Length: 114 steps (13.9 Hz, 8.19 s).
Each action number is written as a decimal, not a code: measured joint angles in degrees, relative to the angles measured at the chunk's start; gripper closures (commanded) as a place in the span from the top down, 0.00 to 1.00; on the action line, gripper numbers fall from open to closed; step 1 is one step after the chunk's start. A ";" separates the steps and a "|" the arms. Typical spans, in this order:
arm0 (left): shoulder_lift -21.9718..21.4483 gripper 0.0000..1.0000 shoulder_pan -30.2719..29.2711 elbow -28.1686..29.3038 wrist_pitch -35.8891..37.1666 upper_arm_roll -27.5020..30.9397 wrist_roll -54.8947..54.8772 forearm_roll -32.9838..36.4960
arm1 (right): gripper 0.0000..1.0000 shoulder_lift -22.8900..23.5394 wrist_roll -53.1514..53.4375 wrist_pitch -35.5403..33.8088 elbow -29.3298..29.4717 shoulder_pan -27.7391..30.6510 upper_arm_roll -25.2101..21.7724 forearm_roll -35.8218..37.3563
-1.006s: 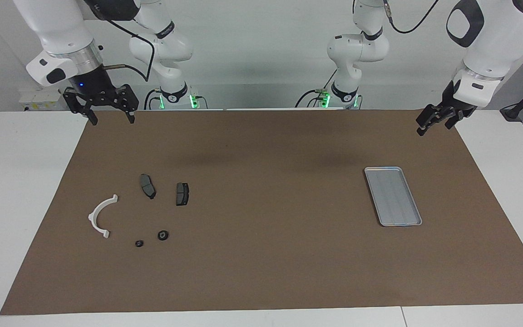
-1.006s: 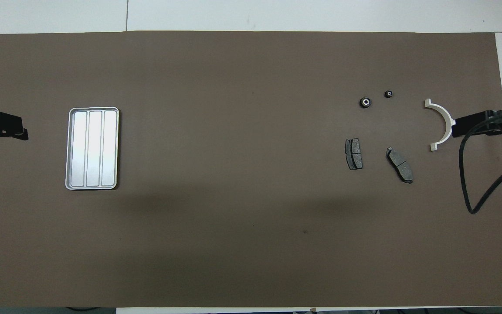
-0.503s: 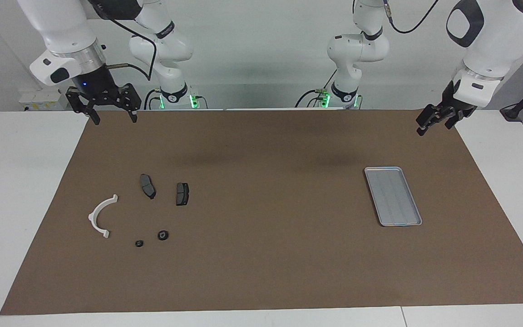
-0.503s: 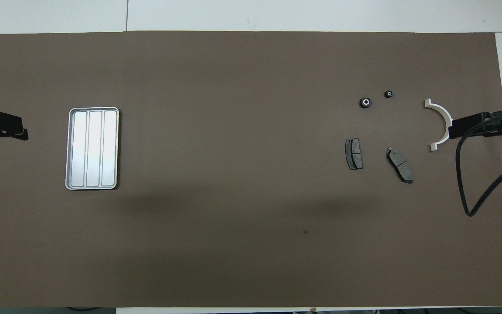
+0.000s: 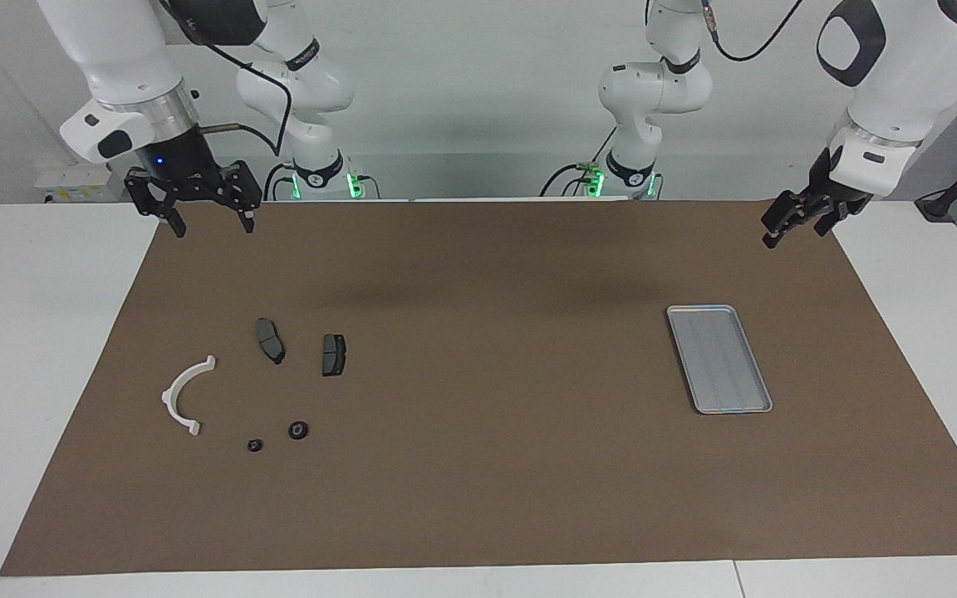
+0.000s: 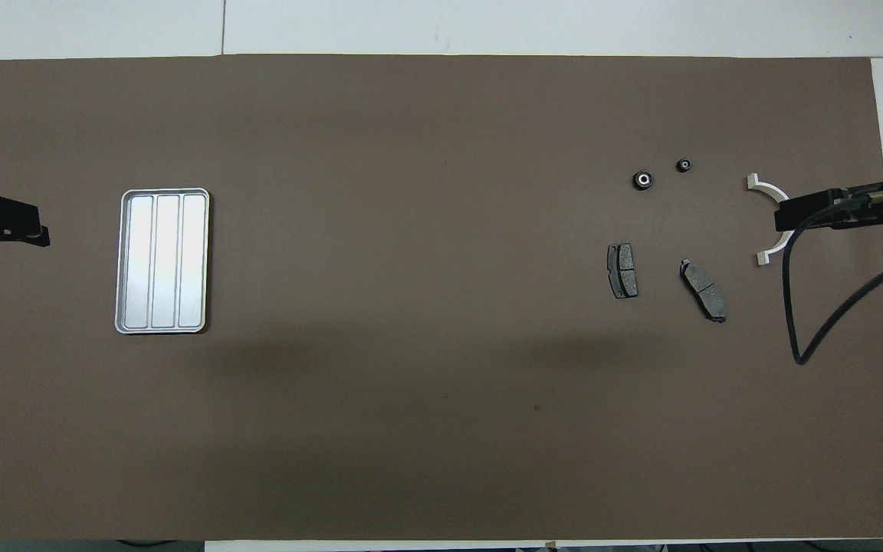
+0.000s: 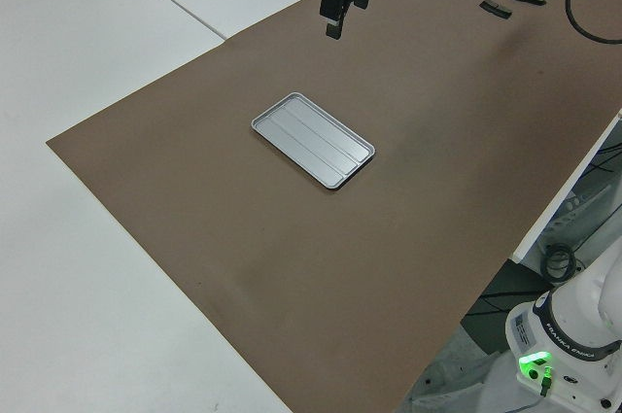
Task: Pick bearing gear from pile to tray
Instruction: 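Reach the right gripper to the nearer small black part and grasp it, then carry the black part with the right gripper to the table center, then release the part with the right gripper while the left gripper reaches it, then lower the left gripper onto the black part and grasp it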
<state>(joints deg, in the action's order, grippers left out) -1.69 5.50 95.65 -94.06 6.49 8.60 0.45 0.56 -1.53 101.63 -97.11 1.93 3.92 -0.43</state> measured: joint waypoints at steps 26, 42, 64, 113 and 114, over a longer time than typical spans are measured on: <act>0.00 1.00 0.00 0.00 0.00 0.00 0.00 0.00 | 0.92 37.44 7.04 23.26 12.35 -4.41 -0.44 7.03; 0.00 1.00 0.00 0.00 0.00 0.00 0.00 0.00 | 0.00 37.16 9.27 23.10 11.60 -3.96 -0.31 6.79; 0.00 1.00 0.00 0.00 0.00 0.00 0.00 0.00 | 0.00 32.82 73.42 -2.56 31.82 -36.20 4.99 0.47; 23.18 0.81 31.57 12.47 -37.08 -2.67 45.56 -2.44 | 1.00 37.82 -2.62 24.68 13.55 2.72 2.15 7.32; 23.18 0.81 31.95 13.07 -37.78 -2.71 46.28 -2.44 | 1.00 38.07 -2.27 24.68 13.55 2.76 2.15 7.32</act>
<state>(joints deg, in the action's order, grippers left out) 21.49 37.45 108.72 -131.83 3.78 54.88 -1.99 38.63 -3.81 126.31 -83.57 4.69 6.07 6.89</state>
